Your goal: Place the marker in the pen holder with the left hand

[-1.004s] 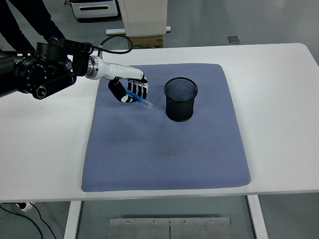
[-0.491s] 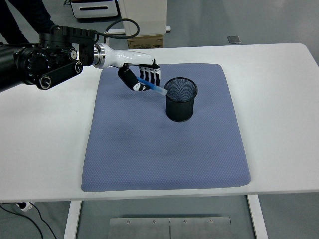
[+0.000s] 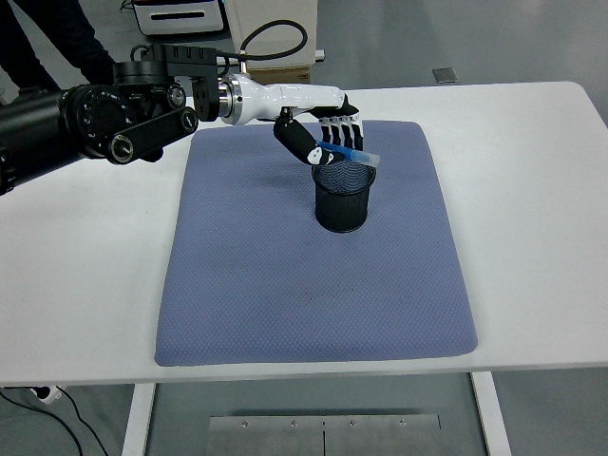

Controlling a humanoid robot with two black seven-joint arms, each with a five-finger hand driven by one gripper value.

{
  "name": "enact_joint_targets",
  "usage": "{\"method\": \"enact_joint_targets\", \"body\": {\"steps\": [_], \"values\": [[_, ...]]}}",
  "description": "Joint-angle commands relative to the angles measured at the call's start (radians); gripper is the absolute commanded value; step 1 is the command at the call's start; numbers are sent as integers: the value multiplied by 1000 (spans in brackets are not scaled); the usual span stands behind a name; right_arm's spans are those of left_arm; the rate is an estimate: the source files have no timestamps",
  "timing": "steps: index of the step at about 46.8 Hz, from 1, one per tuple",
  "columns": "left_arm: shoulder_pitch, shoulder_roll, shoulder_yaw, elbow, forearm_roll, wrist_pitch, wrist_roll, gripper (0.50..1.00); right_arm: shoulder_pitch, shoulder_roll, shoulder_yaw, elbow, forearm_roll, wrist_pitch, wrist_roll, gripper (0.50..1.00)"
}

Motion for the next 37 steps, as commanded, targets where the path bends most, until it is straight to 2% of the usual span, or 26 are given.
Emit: {"method": "enact_joint_targets", "body": {"steps": [1, 8, 17, 37], "values": [[1, -9, -10, 0, -19, 0, 1, 500, 0, 0, 0, 0, 0, 1, 0, 1000], [3, -27, -25, 0, -85, 0, 1, 500, 0, 0, 0, -2, 0, 1, 0, 1000], [17, -38, -25, 0, -259, -23, 1, 500, 0, 0, 0, -2, 0, -1, 0, 1000], [99, -49, -25, 2, -412, -37, -1, 500, 0, 0, 0, 0, 0, 1, 0, 1000]]}}
